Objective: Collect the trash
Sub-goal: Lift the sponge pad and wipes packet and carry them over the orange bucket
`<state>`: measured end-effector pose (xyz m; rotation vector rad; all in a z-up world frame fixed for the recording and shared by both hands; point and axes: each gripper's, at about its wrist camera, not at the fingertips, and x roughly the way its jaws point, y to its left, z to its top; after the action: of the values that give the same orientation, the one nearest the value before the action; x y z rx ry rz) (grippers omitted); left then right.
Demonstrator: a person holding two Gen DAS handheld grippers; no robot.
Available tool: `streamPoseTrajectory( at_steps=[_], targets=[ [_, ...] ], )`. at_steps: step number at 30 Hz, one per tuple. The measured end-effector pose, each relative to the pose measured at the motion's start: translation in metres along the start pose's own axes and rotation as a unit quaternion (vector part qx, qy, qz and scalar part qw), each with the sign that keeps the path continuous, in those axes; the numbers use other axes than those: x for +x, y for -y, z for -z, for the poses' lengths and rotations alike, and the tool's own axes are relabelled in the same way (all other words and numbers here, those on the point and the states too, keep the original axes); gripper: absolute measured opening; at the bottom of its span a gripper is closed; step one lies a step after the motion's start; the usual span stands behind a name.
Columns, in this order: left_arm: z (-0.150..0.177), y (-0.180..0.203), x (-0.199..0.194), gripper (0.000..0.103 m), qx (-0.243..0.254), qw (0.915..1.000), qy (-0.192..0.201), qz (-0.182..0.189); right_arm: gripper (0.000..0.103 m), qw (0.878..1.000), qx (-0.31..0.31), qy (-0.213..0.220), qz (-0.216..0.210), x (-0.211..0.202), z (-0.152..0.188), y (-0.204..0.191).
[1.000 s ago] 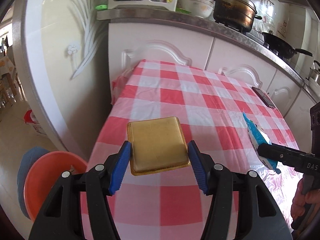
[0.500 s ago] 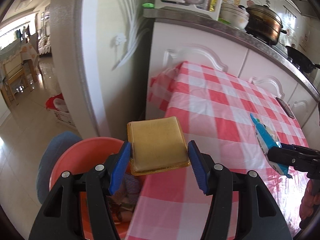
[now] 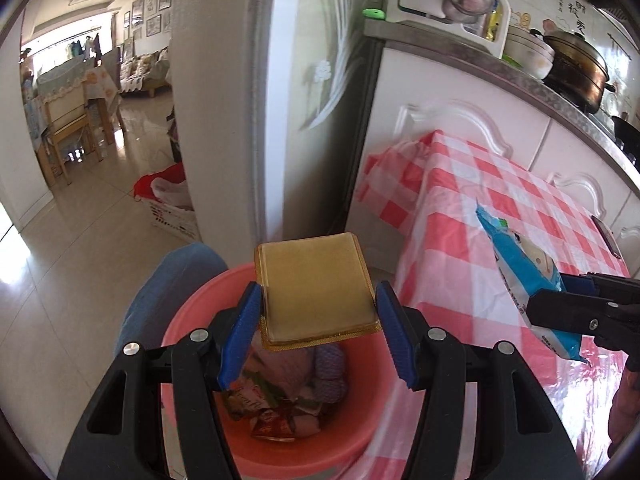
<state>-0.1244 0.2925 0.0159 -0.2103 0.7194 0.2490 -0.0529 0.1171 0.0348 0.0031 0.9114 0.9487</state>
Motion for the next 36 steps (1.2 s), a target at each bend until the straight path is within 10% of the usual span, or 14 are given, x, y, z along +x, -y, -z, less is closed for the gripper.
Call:
streamPoseTrajectory(
  at_steps=[36],
  targets=[
    [0.039,-0.046,0.049,0.059,-0.014,0.9965,-0.065,-0.051,0.048,0.989,-0.111,-0.098,0.019,0.105,-0.017,-0.057]
  ],
)
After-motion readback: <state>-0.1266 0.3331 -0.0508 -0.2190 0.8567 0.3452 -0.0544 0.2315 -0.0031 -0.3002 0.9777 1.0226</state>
